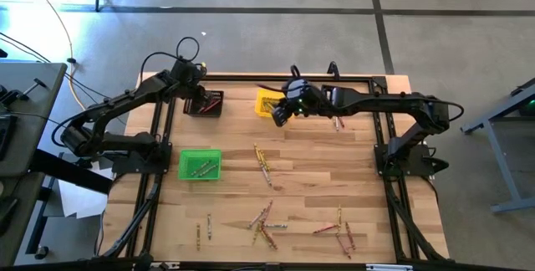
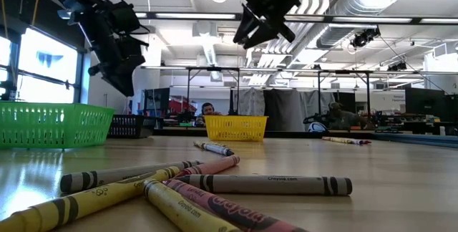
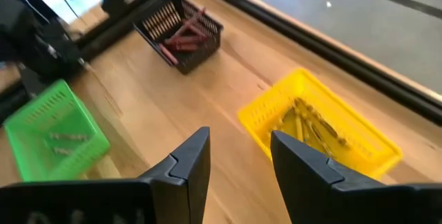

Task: Sort crayons
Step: Put the red crayon into the black bin, then put the yellow crayon into the yellow bin

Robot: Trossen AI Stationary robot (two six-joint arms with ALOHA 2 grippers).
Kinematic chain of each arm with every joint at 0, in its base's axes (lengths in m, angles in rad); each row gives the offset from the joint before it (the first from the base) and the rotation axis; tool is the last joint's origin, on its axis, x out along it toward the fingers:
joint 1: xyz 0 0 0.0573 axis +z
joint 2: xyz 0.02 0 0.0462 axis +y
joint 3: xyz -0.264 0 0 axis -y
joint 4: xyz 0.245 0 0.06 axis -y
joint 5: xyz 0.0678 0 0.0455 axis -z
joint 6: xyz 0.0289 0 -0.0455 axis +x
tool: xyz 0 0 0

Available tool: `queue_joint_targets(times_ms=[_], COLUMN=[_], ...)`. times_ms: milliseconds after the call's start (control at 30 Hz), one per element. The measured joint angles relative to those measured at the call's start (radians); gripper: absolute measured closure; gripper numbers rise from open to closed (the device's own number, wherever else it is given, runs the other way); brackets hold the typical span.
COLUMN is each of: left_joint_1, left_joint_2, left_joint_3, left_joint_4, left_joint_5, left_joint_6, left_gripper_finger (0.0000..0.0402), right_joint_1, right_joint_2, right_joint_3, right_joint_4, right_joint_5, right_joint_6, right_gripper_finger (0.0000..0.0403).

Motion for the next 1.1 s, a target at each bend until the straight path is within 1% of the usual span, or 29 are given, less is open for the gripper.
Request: queue_joint_targets(times_ms=[100,167,233,400,467,500,567,633,700,933,1000,1100], left_joint_1=[0.000,-0.001,-0.001,-0.031,-0.065,-0.087,-0.134,-0.187,-0.241,-0.394,-0.425,-0.471], left_joint_2=[0.000,0.000,0.000,0.000,0.000,0.000,0.000,0.000,0.000,0.000,0.000,0.000], left_joint_3=[0.000,0.000,0.000,0.000,0.000,0.000,0.000,0.000,0.000,0.000,0.000,0.000], left_joint_4=[-0.007,-0.013,-0.019,-0.010,-0.004,0.000,0.021,0.043,0.071,0.212,0.246,0.267], left_joint_5=[0.001,0.033,0.118,0.431,0.514,0.537,0.563,0.571,0.571,0.568,0.568,0.568], left_joint_6=[-0.001,-0.011,-0.028,-0.038,-0.039,-0.042,-0.063,-0.086,-0.112,-0.218,-0.249,-0.296], left_gripper_finger=[0.0325,0.0322,0.0322,0.0329,0.0332,0.0334,0.0337,0.0339,0.0339,0.0339,0.0339,0.0339], right_joint_1=[0.000,0.000,0.000,0.003,0.018,0.030,0.059,0.095,0.136,0.290,0.327,0.385], right_joint_2=[0.000,0.000,0.000,0.000,0.000,0.000,0.000,0.000,0.000,0.000,0.000,0.001], right_joint_3=[0.000,0.000,0.000,0.000,-0.002,-0.003,-0.003,-0.003,-0.003,-0.003,-0.003,-0.003], right_joint_4=[-0.055,-0.106,-0.195,-0.493,-0.598,-0.645,-0.709,-0.732,-0.734,-0.747,-0.751,-0.751], right_joint_5=[0.000,0.000,-0.011,-0.126,-0.164,-0.166,-0.167,-0.171,-0.190,-0.323,-0.340,-0.335], right_joint_6=[0.013,0.032,0.047,0.150,0.190,0.202,0.242,0.287,0.325,0.457,0.505,0.597], right_gripper_finger=[0.0263,0.0263,0.0263,0.0263,0.0263,0.0263,0.0263,0.0263,0.0263,0.0263,0.0263,0.0263])
